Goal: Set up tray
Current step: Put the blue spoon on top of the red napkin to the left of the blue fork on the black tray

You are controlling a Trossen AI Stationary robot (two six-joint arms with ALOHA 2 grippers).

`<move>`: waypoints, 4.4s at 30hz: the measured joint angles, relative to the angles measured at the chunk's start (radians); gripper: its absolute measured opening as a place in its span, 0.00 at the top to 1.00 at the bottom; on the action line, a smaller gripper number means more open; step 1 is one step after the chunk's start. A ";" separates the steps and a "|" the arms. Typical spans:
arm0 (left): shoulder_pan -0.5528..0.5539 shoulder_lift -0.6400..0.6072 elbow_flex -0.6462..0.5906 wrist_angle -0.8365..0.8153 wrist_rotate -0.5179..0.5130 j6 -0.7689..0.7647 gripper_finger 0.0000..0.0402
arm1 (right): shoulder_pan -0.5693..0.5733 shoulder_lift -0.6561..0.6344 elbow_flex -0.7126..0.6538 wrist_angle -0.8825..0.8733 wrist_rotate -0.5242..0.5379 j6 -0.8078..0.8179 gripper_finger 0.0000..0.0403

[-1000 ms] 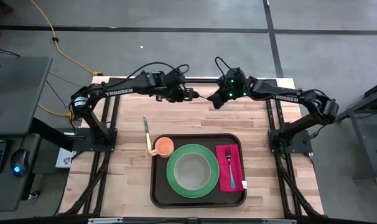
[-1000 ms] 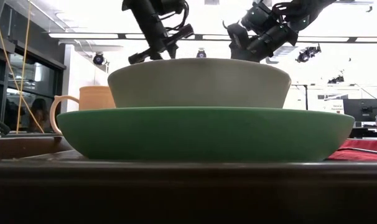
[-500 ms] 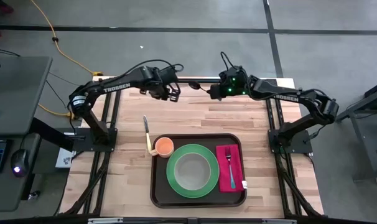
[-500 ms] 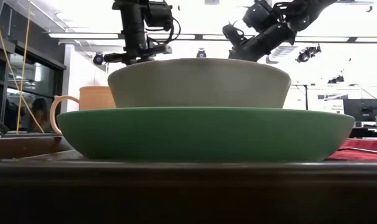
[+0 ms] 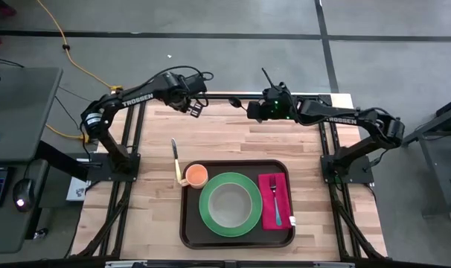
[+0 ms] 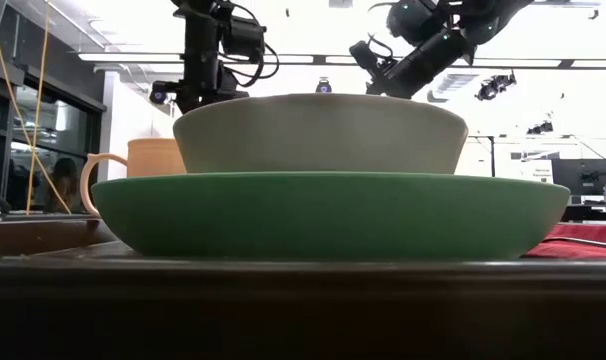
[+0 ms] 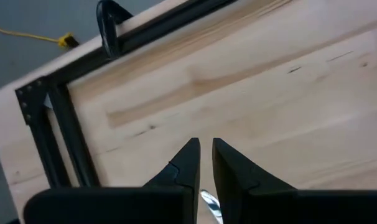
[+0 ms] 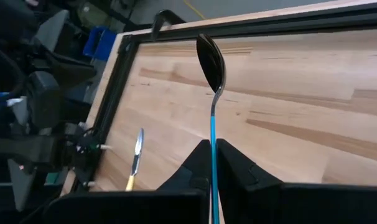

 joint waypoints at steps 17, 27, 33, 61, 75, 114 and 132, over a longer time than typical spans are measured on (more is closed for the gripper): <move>0.042 -0.006 -0.131 0.145 -0.042 0.153 0.82 | 0.074 0.000 0.000 -0.060 0.118 0.113 1.00; 0.064 -0.115 -0.291 0.386 0.047 0.216 0.82 | 0.135 -0.092 0.000 -0.188 0.238 0.185 1.00; 0.066 -0.174 -0.388 0.508 0.117 0.234 0.82 | 0.194 -0.150 0.000 -0.221 0.316 0.231 1.00; 0.066 -0.482 -0.775 0.796 0.254 0.232 0.82 | 0.511 -0.165 0.000 -0.263 0.519 0.541 1.00; 0.066 -0.482 -0.790 0.791 0.269 0.232 0.82 | 0.589 -0.180 0.000 -0.487 0.341 0.723 1.00; 0.066 -0.481 -0.790 0.785 0.308 0.176 0.82 | 0.723 -0.356 0.000 -0.806 0.453 0.723 1.00; 0.066 -0.481 -0.789 0.793 0.310 0.102 0.82 | 0.689 -0.568 -0.021 -0.912 0.571 0.629 1.00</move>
